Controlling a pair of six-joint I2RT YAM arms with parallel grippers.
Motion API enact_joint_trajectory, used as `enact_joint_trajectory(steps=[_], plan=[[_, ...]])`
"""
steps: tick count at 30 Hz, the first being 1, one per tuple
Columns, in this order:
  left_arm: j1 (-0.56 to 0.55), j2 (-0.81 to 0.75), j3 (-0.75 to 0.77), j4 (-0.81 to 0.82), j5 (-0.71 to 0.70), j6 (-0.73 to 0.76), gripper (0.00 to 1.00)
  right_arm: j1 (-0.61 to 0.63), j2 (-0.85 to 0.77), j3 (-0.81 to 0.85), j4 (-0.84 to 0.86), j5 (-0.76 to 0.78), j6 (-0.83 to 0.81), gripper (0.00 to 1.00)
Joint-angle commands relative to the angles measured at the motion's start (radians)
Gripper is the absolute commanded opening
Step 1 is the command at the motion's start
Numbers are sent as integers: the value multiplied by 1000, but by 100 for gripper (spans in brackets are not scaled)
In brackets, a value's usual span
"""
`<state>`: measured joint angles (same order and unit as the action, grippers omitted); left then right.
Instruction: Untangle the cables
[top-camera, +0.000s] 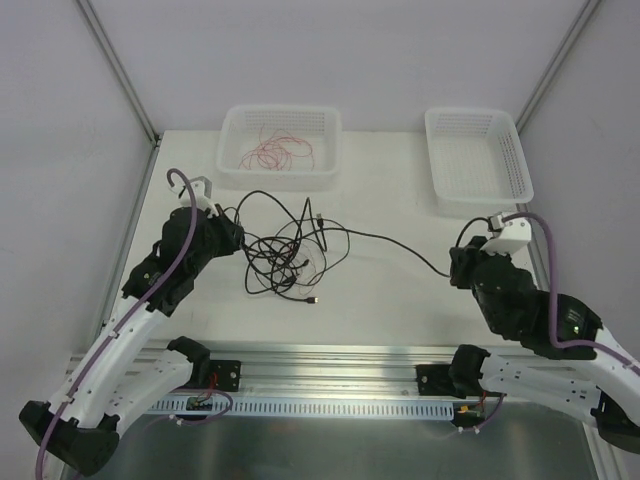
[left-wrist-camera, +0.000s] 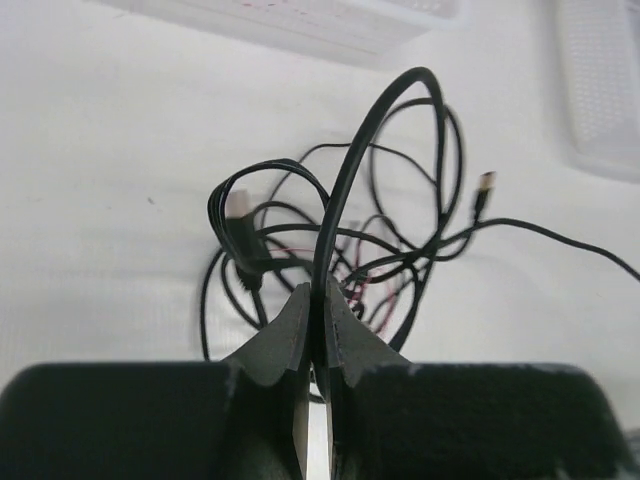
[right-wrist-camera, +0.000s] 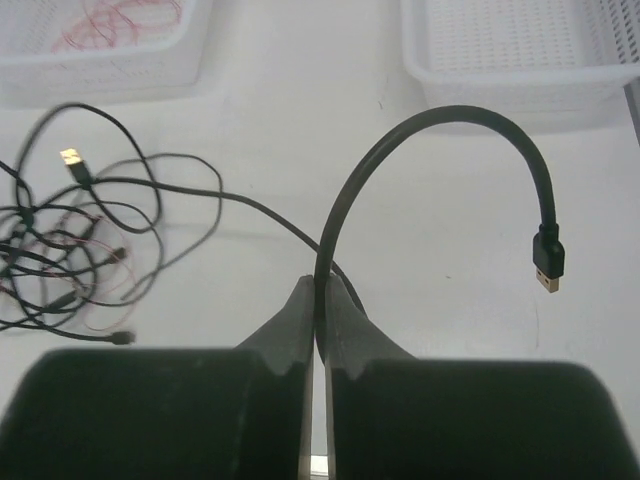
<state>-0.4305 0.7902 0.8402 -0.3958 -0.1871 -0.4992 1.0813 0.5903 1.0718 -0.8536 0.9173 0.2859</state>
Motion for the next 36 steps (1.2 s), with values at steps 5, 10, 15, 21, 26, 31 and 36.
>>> enact_joint_trajectory(steps=[5,10,15,21,26,31,36], plan=[[6,-112,134,-23,143,54,0,-120,158,-202,-61,-72,105,1],[6,-135,180,-67,93,93,0,-329,200,-331,45,-312,105,1],[6,-103,126,-63,217,119,0,-428,244,-337,140,-548,32,14],[-71,43,-76,147,419,-19,0,-397,229,-311,238,-704,-39,46],[-160,138,-119,334,430,-131,6,-265,187,-280,321,-730,-86,66],[-188,178,-111,341,376,-148,60,-118,215,-240,413,-753,-183,73],[-188,62,-187,309,293,-160,93,-6,356,-165,450,-776,-249,74]])
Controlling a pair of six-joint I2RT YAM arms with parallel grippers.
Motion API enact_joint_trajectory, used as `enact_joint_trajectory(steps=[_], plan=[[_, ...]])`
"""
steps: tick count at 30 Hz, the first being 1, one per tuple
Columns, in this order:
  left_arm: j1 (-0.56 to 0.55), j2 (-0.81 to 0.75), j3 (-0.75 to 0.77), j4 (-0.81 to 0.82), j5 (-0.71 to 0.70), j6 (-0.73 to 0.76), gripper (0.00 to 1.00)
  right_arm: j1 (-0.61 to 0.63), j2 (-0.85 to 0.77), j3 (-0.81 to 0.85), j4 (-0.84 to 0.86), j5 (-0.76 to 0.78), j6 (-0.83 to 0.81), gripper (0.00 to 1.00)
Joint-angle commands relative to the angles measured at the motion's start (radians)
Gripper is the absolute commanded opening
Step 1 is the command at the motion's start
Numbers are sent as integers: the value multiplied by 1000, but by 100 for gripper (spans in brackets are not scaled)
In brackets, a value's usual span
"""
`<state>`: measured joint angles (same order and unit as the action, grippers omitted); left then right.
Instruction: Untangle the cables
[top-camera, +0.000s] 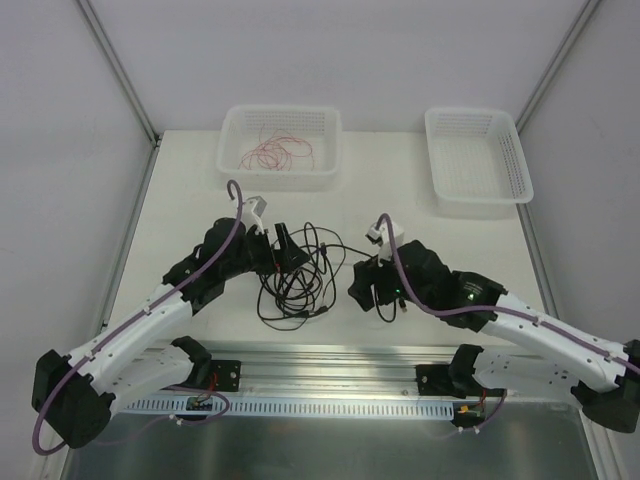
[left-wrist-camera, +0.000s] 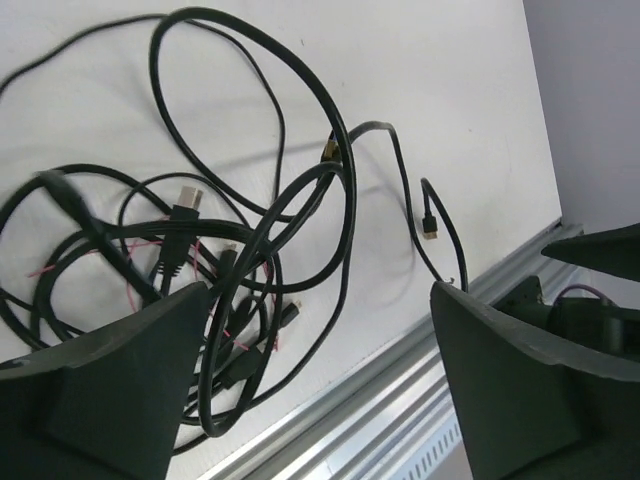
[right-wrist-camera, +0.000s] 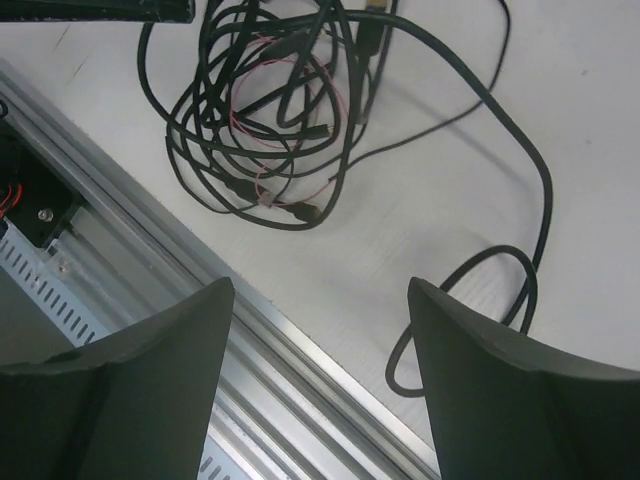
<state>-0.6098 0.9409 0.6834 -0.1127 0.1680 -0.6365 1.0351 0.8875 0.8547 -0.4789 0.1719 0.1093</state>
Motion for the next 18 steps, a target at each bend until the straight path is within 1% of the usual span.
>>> enact_joint_trajectory(steps=[1,3,4,5,7,8,9,11,12,14,15,18], plan=[[-10,-114,-51,10,-99,-28,98,54,77,56,89,-40,-79,74],[-8,-187,-68,-60,-154,-34,99,80,132,70,143,-70,-85,75],[-8,-209,-79,-89,-209,-37,99,92,152,73,163,-78,-85,75],[-8,-230,-85,-116,-231,-35,99,97,174,78,204,-104,-86,75],[-8,-280,-97,-184,-274,-41,98,112,249,99,235,-124,-88,74],[-7,-313,-117,-218,-306,-43,93,132,330,119,311,-179,-98,73],[-7,-314,-117,-219,-306,-43,93,132,330,119,312,-180,-99,73],[-7,-335,-142,-238,-303,-48,90,138,405,147,356,-230,-96,71],[-7,-346,-151,-242,-300,-54,88,141,431,158,364,-224,-91,70],[-8,-356,-179,-243,-289,-69,85,144,493,190,379,-180,-69,68],[-8,-364,-192,-243,-274,-74,83,146,507,199,382,-140,-57,65],[-7,-363,-208,-243,-260,-66,80,146,533,219,402,-74,-34,58]])
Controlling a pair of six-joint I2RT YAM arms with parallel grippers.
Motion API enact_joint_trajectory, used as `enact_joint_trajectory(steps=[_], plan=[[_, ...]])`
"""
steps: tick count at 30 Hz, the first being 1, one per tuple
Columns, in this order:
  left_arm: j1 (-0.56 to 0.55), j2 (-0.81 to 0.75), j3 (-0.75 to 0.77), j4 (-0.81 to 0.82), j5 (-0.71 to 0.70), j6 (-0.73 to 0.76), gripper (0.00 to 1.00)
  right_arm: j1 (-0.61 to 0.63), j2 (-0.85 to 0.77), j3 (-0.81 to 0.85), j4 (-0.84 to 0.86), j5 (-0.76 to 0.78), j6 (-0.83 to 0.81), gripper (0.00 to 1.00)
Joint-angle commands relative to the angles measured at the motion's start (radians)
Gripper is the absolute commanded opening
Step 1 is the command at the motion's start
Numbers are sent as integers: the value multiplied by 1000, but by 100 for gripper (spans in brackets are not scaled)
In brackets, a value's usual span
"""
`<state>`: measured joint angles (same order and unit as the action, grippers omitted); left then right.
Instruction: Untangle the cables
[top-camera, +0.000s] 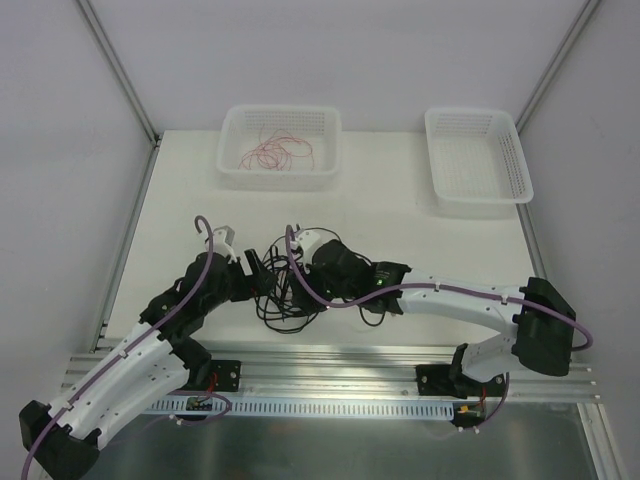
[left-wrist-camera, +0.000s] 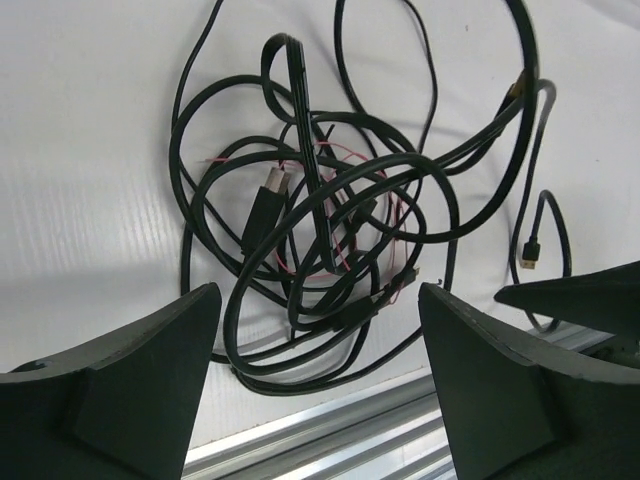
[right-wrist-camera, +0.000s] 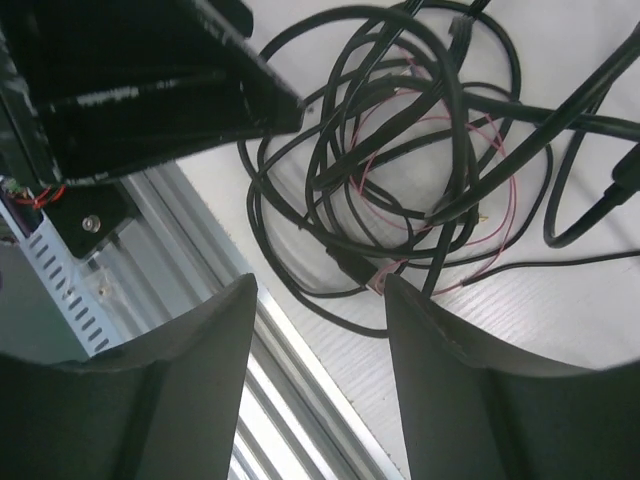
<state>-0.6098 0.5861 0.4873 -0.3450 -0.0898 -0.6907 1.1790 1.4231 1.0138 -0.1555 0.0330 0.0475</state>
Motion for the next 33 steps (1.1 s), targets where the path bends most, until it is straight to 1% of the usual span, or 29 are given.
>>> enact_joint_trajectory(steps=[1,4,9,11,13,14,16,17,19,21,22,25,26,28,29,31,32,33], plan=[[-8,-5,-16,-9,-2,-6,80,1,-3,63,80,82,31,57],[-8,15,-32,1,-19,-3,77,1,-4,81,51,139,32,55],[-8,104,-81,35,-60,-4,73,2,-33,83,22,140,18,55],[-8,135,-92,55,-48,-3,66,2,-49,75,17,149,22,55],[-8,184,-95,83,-22,5,57,2,-67,65,13,157,22,55],[-7,193,-92,92,23,6,46,2,-72,63,8,165,22,54],[-10,212,-84,118,70,0,33,2,-88,62,-2,171,22,55],[-13,213,-82,126,111,-7,22,2,-95,62,-7,182,22,55],[-31,205,-81,147,143,-38,12,2,-116,68,-24,194,31,55],[-56,196,-82,175,174,-88,8,2,-128,71,-47,215,32,55],[-89,198,-82,188,179,-110,7,1,-142,72,-53,226,37,56],[-172,218,-92,268,153,-191,6,1,-170,69,-82,252,48,56],[-242,251,-84,306,119,-217,5,1,-177,57,-90,263,55,56],[-316,306,-64,340,95,-231,5,2,-191,43,-93,269,61,55],[-384,375,-32,372,69,-234,5,1,-208,31,-93,272,64,56],[-451,446,8,389,27,-233,4,2,-222,22,-110,291,71,56],[-506,508,51,397,22,-230,5,1,-237,14,-116,295,78,56],[-527,538,72,406,19,-216,6,1,-248,9,-130,304,81,56]])
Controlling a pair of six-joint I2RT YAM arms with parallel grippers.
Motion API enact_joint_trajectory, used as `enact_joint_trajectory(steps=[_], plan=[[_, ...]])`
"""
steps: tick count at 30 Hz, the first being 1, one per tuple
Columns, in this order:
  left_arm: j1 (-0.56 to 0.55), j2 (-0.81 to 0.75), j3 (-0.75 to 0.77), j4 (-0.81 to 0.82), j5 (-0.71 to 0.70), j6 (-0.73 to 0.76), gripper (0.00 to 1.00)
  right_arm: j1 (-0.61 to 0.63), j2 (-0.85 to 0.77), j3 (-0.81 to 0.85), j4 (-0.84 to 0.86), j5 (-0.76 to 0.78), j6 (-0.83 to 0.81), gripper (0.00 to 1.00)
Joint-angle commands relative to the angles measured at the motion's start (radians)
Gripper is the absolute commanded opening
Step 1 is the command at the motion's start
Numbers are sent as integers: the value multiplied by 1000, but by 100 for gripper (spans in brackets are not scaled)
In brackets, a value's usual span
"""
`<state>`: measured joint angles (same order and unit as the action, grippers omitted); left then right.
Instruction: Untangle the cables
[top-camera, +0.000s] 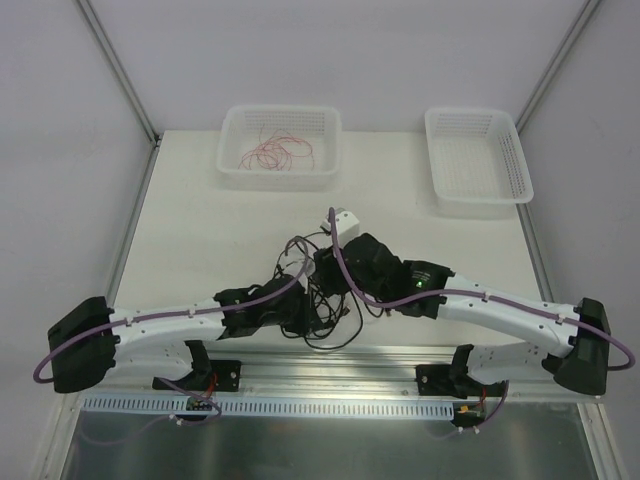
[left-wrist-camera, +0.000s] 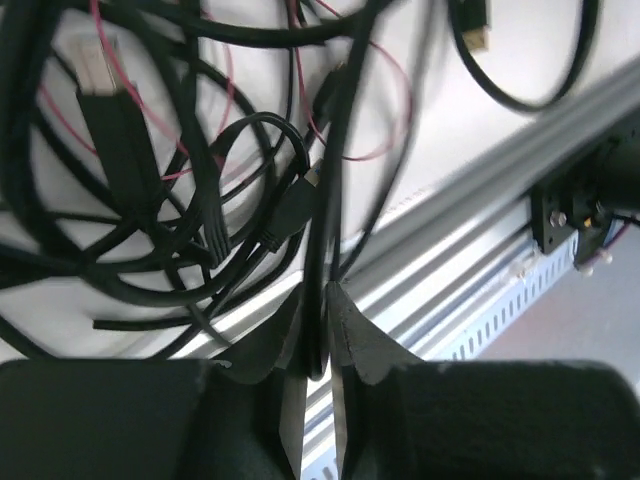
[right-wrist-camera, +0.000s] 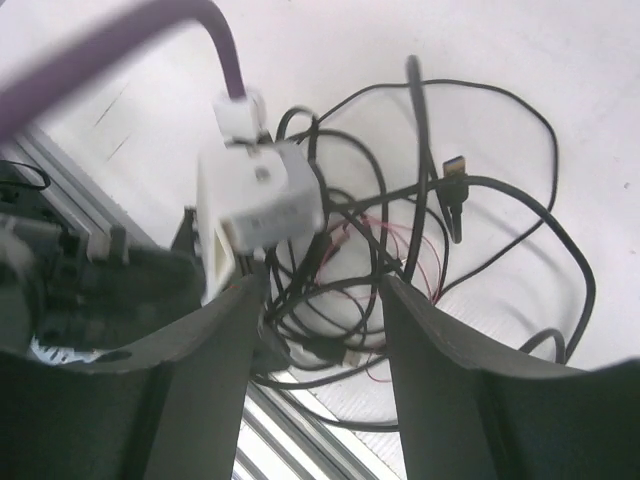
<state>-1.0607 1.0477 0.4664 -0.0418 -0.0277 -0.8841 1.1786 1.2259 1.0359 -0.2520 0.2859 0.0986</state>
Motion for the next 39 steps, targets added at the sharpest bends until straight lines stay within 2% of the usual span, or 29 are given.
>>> enact_joint_trajectory(steps=[1,4,5,7,8,12,16,19,22,24,28,33,39], plan=[[-91,102,115,105,-41,-16,13,4,-61,-17,-38,67,33,56],[-131,156,164,103,-47,-3,28,3,-118,-42,-56,99,35,56],[-134,149,170,103,-49,0,45,1,-135,-46,-64,111,36,56],[-134,126,167,100,-69,4,60,3,-178,-62,-85,137,38,56],[-134,94,160,96,-83,2,71,3,-193,-66,-92,150,39,56],[-134,-18,140,19,-175,-19,87,1,-270,-96,-147,216,58,59],[-133,-139,114,-95,-291,-72,94,3,-319,-112,-187,259,64,60],[-114,-184,98,-165,-343,-101,95,3,-319,-128,-193,242,70,61],[-38,-254,74,-211,-316,-122,95,1,-312,-145,-175,201,78,62],[51,-279,51,-219,-263,-128,94,6,-299,-155,-155,170,79,62],[151,-322,20,-221,-255,-136,88,19,-266,-162,-127,147,76,62],[214,-282,14,-219,-258,-150,79,38,-220,-168,-87,130,78,62],[245,-193,6,-172,-267,-171,75,64,-164,-174,-29,95,78,62]])
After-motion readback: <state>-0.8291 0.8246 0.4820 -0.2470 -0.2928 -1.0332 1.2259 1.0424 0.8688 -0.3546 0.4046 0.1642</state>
